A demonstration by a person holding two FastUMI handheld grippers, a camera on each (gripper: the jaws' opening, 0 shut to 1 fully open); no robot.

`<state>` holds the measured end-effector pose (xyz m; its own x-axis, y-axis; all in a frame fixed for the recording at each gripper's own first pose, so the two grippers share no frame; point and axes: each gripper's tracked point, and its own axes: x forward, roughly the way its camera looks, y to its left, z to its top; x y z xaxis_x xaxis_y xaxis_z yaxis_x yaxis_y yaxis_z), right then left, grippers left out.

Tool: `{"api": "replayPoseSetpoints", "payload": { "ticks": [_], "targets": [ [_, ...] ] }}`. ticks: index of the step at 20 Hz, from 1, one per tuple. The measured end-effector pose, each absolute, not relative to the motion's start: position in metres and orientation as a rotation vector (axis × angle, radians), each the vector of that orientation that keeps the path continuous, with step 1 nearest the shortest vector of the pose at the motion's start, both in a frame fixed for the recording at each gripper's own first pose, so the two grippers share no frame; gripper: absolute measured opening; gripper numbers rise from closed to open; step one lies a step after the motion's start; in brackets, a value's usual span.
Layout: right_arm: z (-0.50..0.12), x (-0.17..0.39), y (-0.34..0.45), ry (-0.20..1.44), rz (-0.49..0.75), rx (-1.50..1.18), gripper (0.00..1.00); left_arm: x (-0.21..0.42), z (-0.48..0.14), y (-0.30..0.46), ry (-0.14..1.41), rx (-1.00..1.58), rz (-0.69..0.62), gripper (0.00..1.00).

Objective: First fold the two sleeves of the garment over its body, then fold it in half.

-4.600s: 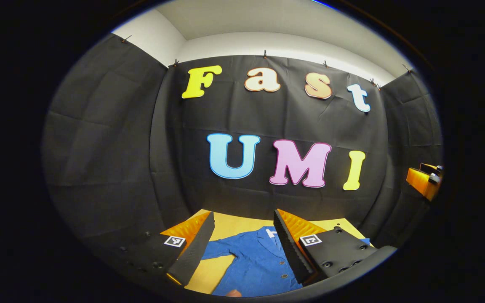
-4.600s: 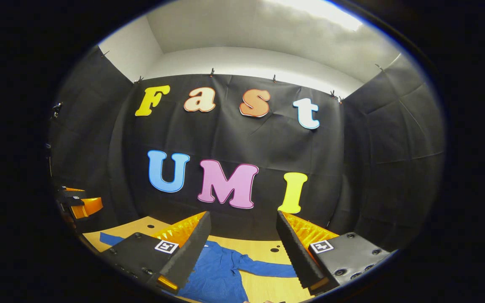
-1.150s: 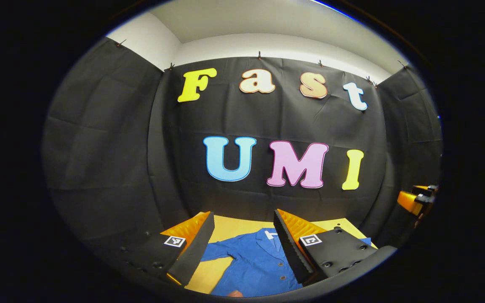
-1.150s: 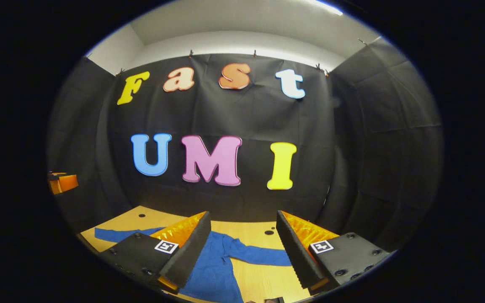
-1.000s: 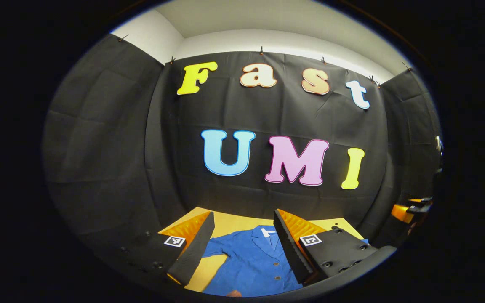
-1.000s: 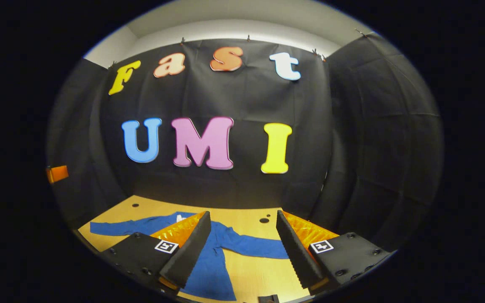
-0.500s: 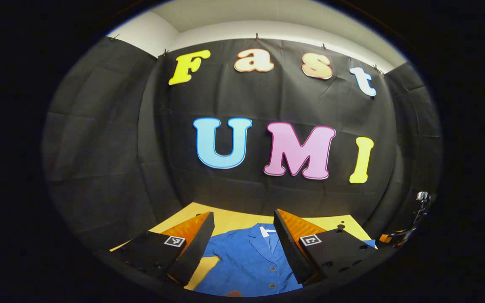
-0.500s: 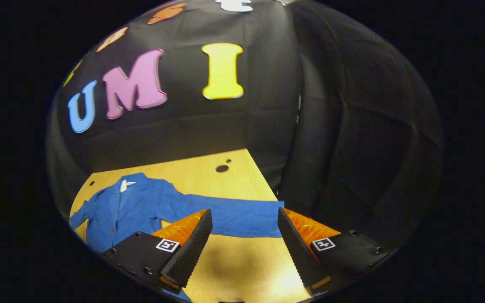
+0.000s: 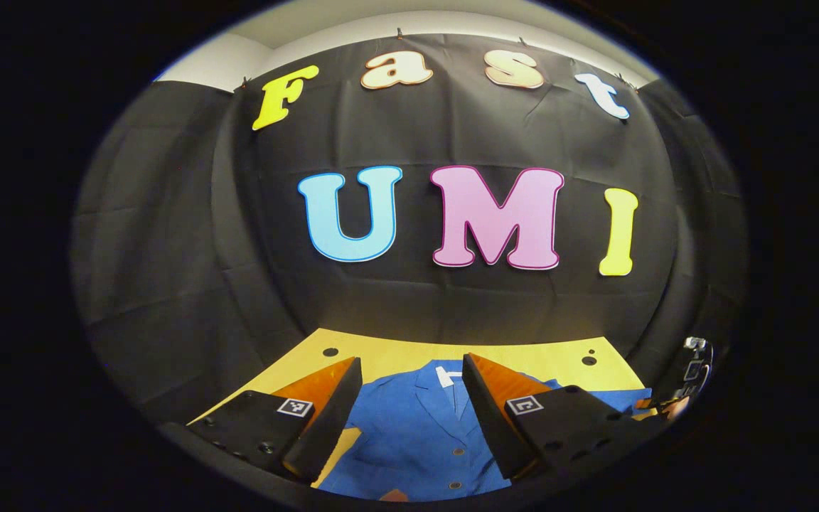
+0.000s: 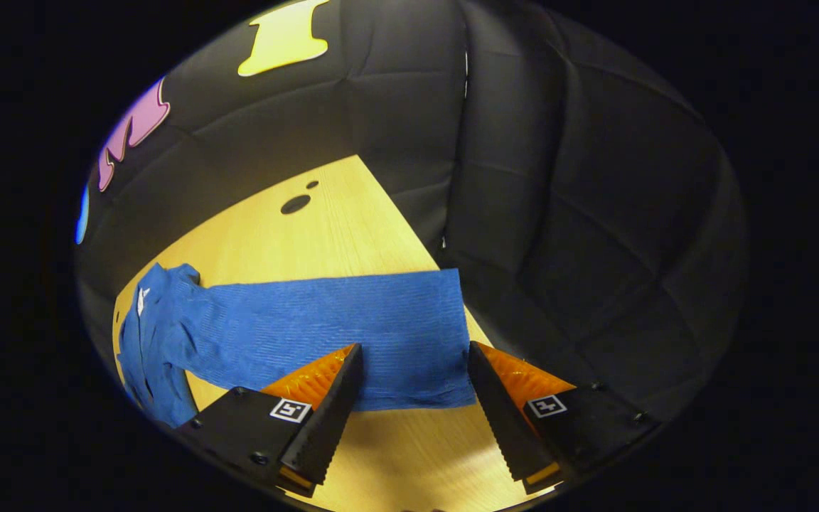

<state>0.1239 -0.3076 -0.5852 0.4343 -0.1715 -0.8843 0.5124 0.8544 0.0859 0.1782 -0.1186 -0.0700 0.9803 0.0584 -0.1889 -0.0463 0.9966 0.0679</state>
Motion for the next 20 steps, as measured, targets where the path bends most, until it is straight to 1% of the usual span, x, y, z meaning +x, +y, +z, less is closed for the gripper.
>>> {"api": "replayPoseSetpoints", "payload": {
  "ticks": [1, 2, 3, 4, 5, 7, 9, 13, 16, 18, 20],
  "targets": [
    [-0.586, 0.134, -0.315, 1.002, -0.453, 0.347, 0.93, 0.181, -0.07, -0.119, 0.193, 0.059, 0.052, 0.81],
    [-0.588, 0.13, -0.312, 1.028, -0.439, 0.353, 0.92, 0.183, -0.07, -0.121, 0.192, 0.056, 0.05, 0.81],
    [-0.587, 0.133, -0.313, 1.019, -0.439, 0.355, 0.9, 0.185, -0.07, -0.122, 0.192, 0.053, 0.05, 0.81],
    [-0.587, 0.136, -0.313, 1.02, -0.429, 0.372, 0.8, 0.187, -0.072, -0.123, 0.195, 0.049, 0.047, 0.81],
    [-0.588, 0.131, -0.31, 1.043, -0.444, 0.402, 0.57, 0.187, -0.073, -0.124, 0.197, 0.045, 0.043, 0.81],
    [-0.589, 0.136, -0.313, 1.037, -0.466, 0.431, 0.12, 0.187, -0.069, -0.125, 0.189, 0.047, 0.026, 0.81],
    [-0.586, 0.135, -0.311, 1.036, -0.449, 0.41, 0.04, 0.186, -0.064, -0.121, 0.174, 0.058, 0.008, 0.81],
    [-0.557, 0.141, -0.305, 0.989, -0.469, 0.395, 0.04, 0.182, -0.065, -0.099, 0.173, 0.066, -0.014, 0.81],
    [-0.513, 0.152, -0.294, 0.909, -0.473, 0.359, 0.04, 0.178, -0.061, -0.076, 0.165, 0.045, -0.014, 0.81],
    [-0.468, 0.157, -0.29, 0.833, -0.476, 0.256, 0.04, 0.174, -0.058, -0.06, 0.155, 0.03, -0.018, 0.81],
    [-0.418, 0.167, -0.27, 0.762, -0.458, 0.196, 0.04, 0.17, -0.057, -0.041, 0.146, 0.016, -0.021, 0.81]
  ]
}}
